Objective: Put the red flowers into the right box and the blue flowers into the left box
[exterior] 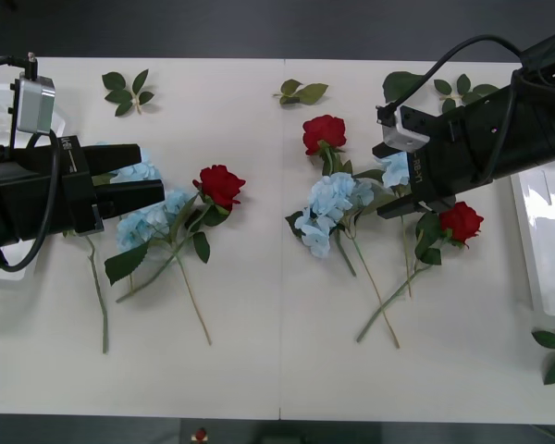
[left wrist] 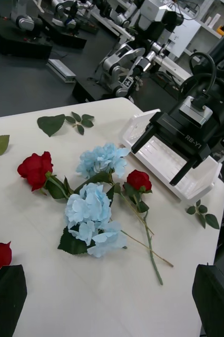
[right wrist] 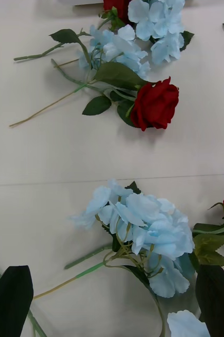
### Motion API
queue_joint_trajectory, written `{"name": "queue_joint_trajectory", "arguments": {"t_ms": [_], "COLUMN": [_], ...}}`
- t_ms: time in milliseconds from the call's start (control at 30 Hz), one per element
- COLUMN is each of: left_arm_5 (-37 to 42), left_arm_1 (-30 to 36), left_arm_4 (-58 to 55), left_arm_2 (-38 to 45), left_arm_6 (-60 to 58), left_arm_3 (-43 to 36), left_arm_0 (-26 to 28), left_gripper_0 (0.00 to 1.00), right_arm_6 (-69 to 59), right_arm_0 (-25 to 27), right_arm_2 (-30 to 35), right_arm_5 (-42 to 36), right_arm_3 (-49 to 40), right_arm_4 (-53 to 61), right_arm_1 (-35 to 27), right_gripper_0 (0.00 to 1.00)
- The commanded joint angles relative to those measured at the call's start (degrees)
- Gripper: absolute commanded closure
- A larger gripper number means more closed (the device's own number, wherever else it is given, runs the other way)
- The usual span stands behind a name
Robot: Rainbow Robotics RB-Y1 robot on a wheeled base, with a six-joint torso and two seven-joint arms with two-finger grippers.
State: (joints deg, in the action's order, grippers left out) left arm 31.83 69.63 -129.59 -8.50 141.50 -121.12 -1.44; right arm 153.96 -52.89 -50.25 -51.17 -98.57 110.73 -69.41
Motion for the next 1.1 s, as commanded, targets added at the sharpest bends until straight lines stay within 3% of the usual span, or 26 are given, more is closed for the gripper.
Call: {"name": "queue_joint_trajectory", "arguments": {"t_ms": [33,1100], "left_arm_5": [0.34,0.34], "left_arm_1": [1.21,1.21], "left_arm_4": [0.04,0.04], "left_arm_2": [1.38,1.38], "left_arm_6": [1.41,1.41], "left_arm_3": [-0.26,-0.26], "left_arm_0": [-1.55,-1.55], "left_gripper_0": [0.06,0.07], "right_arm_6": [1.04,1.04], "right_arm_0": [-0.99,-0.99], "right_arm_2": [0.95,0.95], "right_arm_5": [0.54,0.54], "right_arm_3": [-0.92,-0.92], "right_arm_4": [0.27,0.27], "right_arm_1": [0.06,0.06], "right_gripper_0": [0.1,0.1]}}
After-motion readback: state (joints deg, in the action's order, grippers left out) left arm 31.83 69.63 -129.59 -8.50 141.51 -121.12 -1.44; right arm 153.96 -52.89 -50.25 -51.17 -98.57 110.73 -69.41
